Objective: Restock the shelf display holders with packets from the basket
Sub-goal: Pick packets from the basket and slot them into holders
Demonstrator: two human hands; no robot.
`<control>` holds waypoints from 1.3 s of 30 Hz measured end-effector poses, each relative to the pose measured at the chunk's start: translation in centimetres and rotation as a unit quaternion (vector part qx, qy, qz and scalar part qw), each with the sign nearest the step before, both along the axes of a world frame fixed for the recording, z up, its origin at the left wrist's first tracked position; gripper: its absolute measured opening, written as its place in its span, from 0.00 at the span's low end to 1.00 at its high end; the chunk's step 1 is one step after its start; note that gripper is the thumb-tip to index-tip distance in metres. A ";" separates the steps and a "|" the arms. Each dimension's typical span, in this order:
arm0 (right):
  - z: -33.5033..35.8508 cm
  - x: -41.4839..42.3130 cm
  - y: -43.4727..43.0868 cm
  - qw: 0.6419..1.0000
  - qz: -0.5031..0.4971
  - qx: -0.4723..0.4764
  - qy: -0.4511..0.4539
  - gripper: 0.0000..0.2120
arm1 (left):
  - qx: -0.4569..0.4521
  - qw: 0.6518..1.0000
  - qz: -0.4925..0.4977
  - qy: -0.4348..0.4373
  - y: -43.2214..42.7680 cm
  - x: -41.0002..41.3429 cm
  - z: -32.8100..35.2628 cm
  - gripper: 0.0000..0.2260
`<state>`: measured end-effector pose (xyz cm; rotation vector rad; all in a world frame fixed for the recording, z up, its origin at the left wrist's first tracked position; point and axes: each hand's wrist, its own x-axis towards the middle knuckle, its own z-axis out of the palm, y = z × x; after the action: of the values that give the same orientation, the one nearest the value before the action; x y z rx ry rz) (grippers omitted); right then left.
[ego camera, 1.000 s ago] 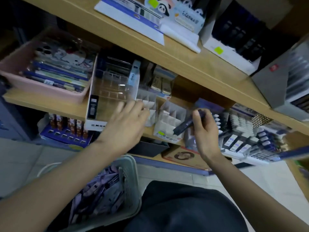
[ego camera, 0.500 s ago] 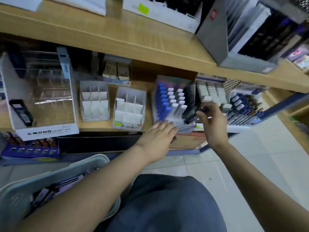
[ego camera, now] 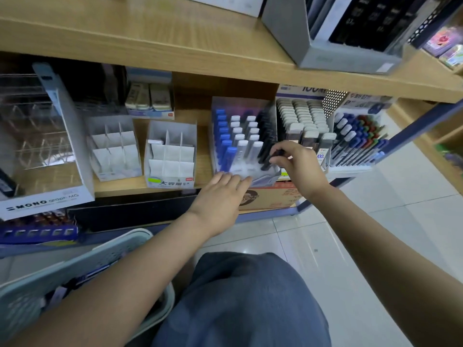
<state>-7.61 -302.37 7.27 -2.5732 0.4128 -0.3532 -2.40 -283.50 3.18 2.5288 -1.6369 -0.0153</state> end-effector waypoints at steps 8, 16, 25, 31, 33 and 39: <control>0.2 -0.2 1.1 0.993 -0.028 -0.115 0.009 0.13 | 0.003 1.000 0.000 0.019 0.4 0.1 0.5 0.28; 0.9 -1.0 9.3 0.931 0.175 -0.287 -0.142 0.08 | -0.152 0.987 0.058 -0.007 11.0 -0.9 -1.2 0.15; -11.1 -0.8 22.6 0.902 0.401 -0.114 0.115 0.15 | 0.005 0.941 0.286 0.180 27.8 -5.6 -14.0 0.12; -20.7 -1.0 26.6 0.833 0.381 -0.019 0.400 0.17 | 0.014 0.839 0.342 0.423 30.2 -6.7 -19.6 0.23; -22.4 -1.0 27.3 0.824 0.373 -0.042 0.424 0.16 | -0.009 0.804 0.349 0.482 29.6 -6.9 -20.9 0.24; -25.2 0.0 28.9 0.843 0.351 -0.065 0.403 0.30 | 0.083 0.833 0.379 0.396 27.3 -5.9 -23.6 0.28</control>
<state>-7.59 -273.45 -17.89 -2.6631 -0.3199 1.0154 -8.27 -256.16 -20.39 2.5325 -0.3025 -0.9954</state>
